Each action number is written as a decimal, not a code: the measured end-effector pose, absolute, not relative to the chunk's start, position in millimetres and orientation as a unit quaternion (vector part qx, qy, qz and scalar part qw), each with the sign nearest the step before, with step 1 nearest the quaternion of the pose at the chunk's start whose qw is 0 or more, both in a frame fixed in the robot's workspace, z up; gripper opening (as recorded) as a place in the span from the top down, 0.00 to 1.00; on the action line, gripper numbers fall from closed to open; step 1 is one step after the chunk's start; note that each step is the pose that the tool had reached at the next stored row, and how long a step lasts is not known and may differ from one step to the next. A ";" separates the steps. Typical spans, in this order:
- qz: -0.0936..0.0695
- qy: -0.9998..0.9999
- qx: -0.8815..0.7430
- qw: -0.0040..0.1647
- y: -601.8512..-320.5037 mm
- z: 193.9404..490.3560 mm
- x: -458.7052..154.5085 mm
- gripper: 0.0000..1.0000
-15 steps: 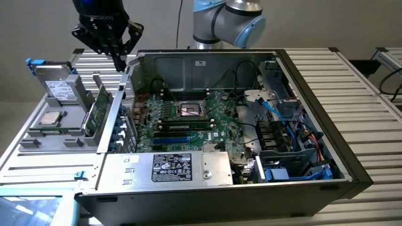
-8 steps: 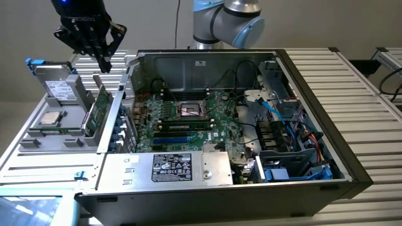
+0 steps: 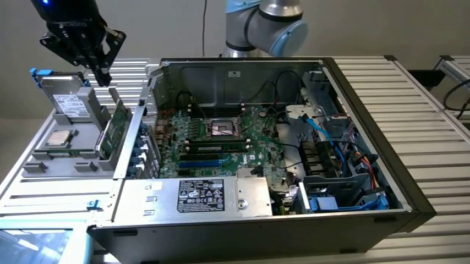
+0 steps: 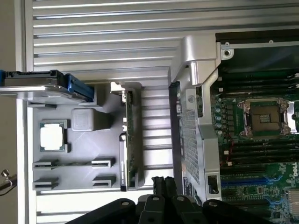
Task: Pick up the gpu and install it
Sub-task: 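Reach for the gpu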
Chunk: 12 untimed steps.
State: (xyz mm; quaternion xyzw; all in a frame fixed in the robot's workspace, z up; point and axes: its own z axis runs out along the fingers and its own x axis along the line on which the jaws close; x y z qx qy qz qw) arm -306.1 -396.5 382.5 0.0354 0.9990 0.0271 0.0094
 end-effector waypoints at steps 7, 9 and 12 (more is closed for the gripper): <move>0.027 0.999 0.035 0.009 -386.3 378.3 -337.4 0.88; 0.027 0.999 0.035 0.009 -381.7 377.3 -344.1 0.88; 0.027 0.999 0.035 0.009 -374.8 376.2 -351.6 0.88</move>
